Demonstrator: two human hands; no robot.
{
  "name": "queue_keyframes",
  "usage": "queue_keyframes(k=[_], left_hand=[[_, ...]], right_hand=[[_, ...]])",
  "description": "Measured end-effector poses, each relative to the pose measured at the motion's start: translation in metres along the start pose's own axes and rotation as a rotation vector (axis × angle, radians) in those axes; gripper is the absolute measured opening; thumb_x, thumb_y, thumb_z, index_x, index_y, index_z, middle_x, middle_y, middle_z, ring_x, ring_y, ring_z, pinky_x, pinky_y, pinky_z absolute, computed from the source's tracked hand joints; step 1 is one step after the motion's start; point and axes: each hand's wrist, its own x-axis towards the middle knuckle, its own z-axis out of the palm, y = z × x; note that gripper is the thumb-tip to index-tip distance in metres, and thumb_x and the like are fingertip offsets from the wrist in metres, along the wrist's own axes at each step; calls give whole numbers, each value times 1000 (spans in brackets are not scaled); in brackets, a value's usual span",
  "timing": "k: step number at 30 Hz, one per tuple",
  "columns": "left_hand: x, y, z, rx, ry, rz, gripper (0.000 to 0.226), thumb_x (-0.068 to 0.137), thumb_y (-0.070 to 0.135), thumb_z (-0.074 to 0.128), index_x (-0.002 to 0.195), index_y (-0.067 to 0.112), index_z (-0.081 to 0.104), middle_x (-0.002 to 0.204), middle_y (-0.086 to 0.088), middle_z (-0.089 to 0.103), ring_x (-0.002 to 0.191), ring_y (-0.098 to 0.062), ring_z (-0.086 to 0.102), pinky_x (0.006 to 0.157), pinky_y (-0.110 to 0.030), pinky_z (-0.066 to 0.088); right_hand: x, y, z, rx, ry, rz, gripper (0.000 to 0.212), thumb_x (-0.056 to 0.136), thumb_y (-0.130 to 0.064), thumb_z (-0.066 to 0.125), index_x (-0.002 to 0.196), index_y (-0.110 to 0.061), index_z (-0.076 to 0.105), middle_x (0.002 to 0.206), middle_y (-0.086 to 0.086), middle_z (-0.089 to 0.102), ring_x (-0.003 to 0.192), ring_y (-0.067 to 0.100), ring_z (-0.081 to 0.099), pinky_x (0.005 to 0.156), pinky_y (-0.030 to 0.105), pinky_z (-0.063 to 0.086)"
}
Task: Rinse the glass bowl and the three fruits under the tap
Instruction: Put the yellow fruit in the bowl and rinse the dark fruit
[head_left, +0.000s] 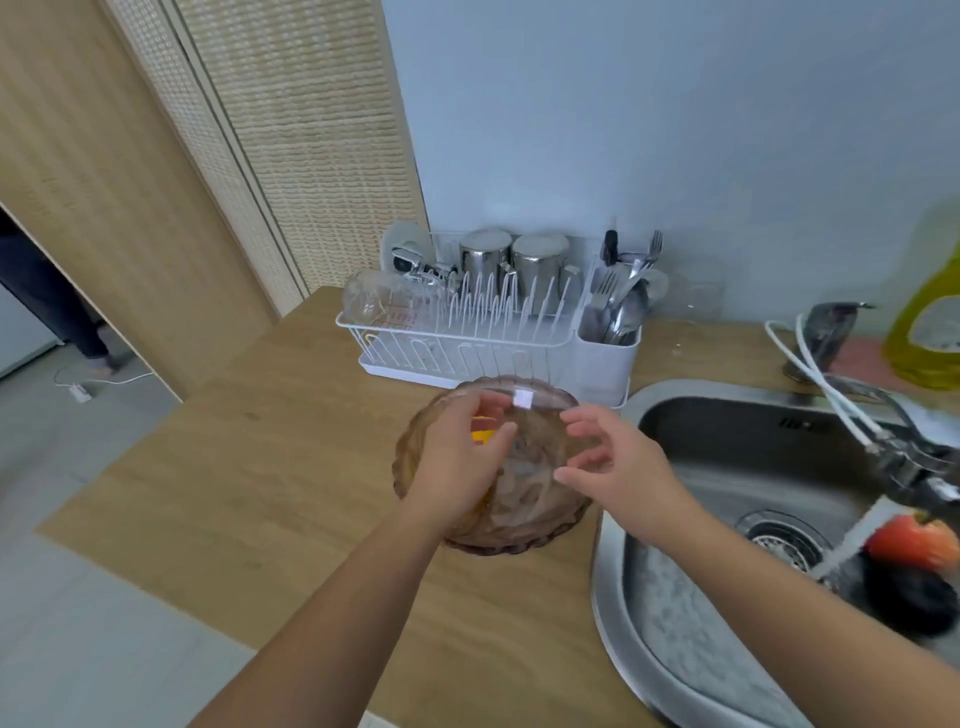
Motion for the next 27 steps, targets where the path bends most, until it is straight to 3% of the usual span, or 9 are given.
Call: queue_keyframes(k=[4, 8, 11, 16, 19, 22, 27], left_hand=[[-28, 37, 59, -24, -189, 124, 18, 87, 18, 64, 102, 27, 63, 99, 15, 65, 92, 5, 59, 75, -8, 47], [-54, 62, 130, -33, -445, 195, 16, 87, 17, 65, 97, 29, 62, 96, 13, 63, 88, -1, 60, 77, -18, 51], [-70, 67, 188, -69, -615, 158, 16, 86, 14, 67, 95, 27, 63, 99, 5, 66, 88, -7, 62, 78, -23, 52], [-80, 59, 273, -69, -911, -30, 27, 86, 17, 67, 111, 25, 58, 107, 3, 58, 87, -7, 57, 70, -13, 47], [-71, 49, 314, -61, -951, -186, 46, 86, 23, 68, 128, 27, 50, 118, -1, 54, 100, -11, 55, 74, -18, 45], [-59, 40, 343, -56, -945, -302, 61, 86, 30, 68, 139, 36, 39, 125, -1, 49, 112, -17, 54, 84, -26, 48], [-51, 36, 376, -86, -917, -278, 57, 87, 11, 66, 136, 32, 45, 123, -9, 57, 111, -19, 55, 95, -31, 46]], right_hand=[[-54, 26, -61, 82, -43, 73, 30, 77, -5, 75, 97, -25, 64, 89, 5, 68, 72, 12, 63, 70, 24, 54], [-111, 66, -123, 25, 70, 241, 22, 78, -7, 74, 95, -20, 67, 89, 7, 71, 77, 18, 67, 69, 23, 55], [-145, 97, -162, -38, 224, 382, 21, 77, -6, 75, 93, -18, 68, 88, 6, 70, 82, 23, 67, 71, 25, 55], [-163, 154, -201, -152, 372, 566, 25, 77, -12, 76, 97, -24, 65, 101, -2, 66, 86, 12, 64, 80, 29, 54], [-149, 183, -210, -151, 350, 639, 44, 76, -16, 77, 115, -24, 59, 117, 0, 60, 94, 11, 60, 81, 26, 49], [-131, 207, -216, -153, 347, 695, 69, 73, -16, 79, 133, -19, 45, 132, 7, 50, 115, 21, 53, 92, 31, 44], [-113, 238, -220, -104, 357, 765, 71, 73, -13, 78, 134, -16, 42, 130, 10, 51, 115, 23, 54, 94, 31, 44]])
